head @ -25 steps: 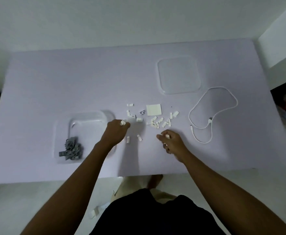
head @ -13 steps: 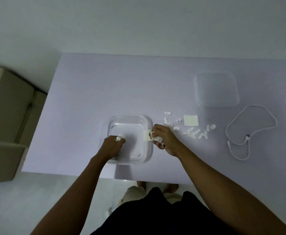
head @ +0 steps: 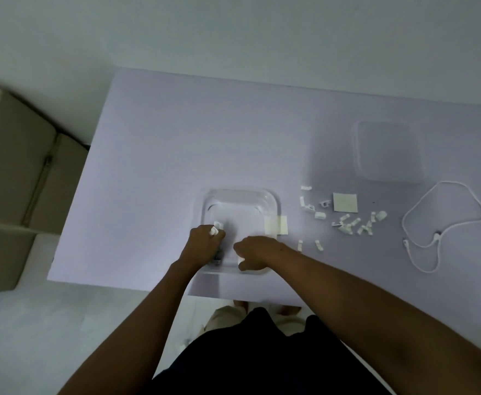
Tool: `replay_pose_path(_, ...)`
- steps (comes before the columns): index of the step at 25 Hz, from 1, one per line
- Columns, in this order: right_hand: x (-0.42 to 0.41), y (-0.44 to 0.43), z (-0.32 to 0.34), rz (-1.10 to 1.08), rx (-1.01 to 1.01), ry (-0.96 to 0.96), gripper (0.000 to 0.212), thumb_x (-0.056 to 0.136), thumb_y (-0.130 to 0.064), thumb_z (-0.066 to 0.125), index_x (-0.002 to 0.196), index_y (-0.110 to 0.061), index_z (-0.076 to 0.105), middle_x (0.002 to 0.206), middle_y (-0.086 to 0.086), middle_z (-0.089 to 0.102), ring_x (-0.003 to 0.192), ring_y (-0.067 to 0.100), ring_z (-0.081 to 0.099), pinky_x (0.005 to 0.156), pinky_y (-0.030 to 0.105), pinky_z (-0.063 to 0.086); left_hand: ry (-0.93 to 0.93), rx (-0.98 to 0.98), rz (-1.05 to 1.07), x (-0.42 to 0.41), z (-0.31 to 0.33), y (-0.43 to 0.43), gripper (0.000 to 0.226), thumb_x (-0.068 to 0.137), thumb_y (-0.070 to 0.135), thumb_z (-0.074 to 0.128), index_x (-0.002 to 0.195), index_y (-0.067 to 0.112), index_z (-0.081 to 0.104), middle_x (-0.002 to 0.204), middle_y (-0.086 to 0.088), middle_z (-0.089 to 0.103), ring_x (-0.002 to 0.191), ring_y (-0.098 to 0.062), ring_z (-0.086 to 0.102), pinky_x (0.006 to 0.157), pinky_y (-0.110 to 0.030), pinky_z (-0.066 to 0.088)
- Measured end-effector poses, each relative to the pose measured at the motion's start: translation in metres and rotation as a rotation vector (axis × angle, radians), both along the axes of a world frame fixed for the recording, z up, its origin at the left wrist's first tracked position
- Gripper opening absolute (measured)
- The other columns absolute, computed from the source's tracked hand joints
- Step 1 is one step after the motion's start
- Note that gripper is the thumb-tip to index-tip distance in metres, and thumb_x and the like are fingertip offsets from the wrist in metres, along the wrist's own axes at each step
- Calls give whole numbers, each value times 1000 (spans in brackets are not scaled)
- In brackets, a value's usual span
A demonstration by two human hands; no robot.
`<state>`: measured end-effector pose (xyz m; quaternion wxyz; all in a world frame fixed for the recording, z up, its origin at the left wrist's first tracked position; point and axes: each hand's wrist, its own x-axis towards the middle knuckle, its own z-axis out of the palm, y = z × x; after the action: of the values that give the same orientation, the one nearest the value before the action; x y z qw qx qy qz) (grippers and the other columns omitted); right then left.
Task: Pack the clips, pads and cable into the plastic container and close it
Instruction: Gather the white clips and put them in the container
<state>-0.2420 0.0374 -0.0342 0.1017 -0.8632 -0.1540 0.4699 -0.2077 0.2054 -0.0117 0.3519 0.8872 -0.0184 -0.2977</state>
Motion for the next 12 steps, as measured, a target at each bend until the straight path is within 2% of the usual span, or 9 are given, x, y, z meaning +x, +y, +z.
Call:
replay_pose_path(2,-3,5,-2,-37,0,5,41,93,-38,59,122,-10,50,124,15,59,107,31,58,87,43,51,22,-41,8,-3,-3,-2,38,95,19,53,59,8,45,60,-13,56,54,-15,48,55,-27,39)
replay_pose_path(5,-5,5,3,-7,-21,-46,36,95,-37,56,119,-10,51,123,17,57,109,32,54,87,45,50,22,-32,-9,-1,-3,-4,40,95,19,53,57,9,43,58,-10,54,54,-15,48,53,-24,38)
replay_pose_path(7,-6,3,8,29,-52,-61,36,95,-34,57,124,-14,53,128,14,52,117,32,50,92,46,47,13,9,-31,3,-4,-4,40,95,19,51,58,9,42,58,-8,53,53,-14,47,52,-23,36)
replay_pose_path(10,-6,-3,14,-14,-33,-32,38,96,-17,54,134,-21,52,139,10,50,125,30,48,96,42,43,22,21,-24,6,-5,-5,36,94,19,50,60,7,45,63,-16,59,56,-18,50,55,-27,37)
replay_pose_path(12,-10,-10,19,-145,21,-36,46,94,-7,51,137,-24,53,141,9,53,123,30,52,97,39,44,29,36,-62,6,-3,-10,35,95,18,49,62,8,44,62,-11,55,59,-18,49,55,-25,36)
